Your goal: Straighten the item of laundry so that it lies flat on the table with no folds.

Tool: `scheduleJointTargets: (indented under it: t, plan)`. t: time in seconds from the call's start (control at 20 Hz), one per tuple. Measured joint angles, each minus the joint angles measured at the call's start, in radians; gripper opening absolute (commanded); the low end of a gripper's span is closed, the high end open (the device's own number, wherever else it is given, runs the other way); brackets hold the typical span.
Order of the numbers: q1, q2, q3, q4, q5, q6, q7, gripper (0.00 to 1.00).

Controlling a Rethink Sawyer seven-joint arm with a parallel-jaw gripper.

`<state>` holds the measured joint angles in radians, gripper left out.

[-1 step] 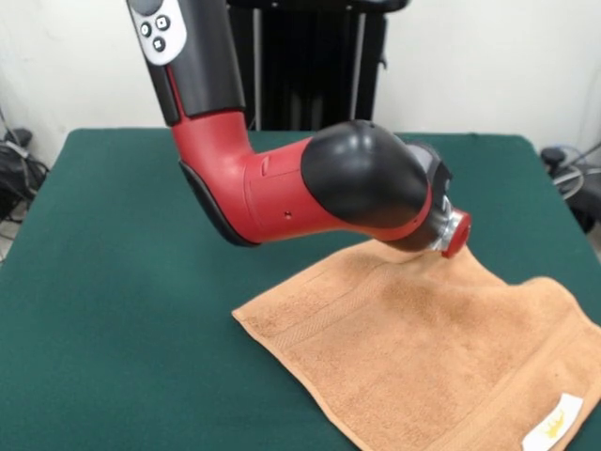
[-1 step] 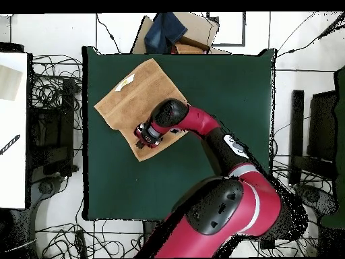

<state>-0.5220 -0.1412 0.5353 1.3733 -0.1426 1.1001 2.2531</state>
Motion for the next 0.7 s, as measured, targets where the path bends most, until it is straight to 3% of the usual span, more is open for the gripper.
scheduleJointTargets:
  t: [0.7]
  plan:
    - [-0.06,0.022,-0.056,0.07,-0.05,0.0,0.0,0.0]
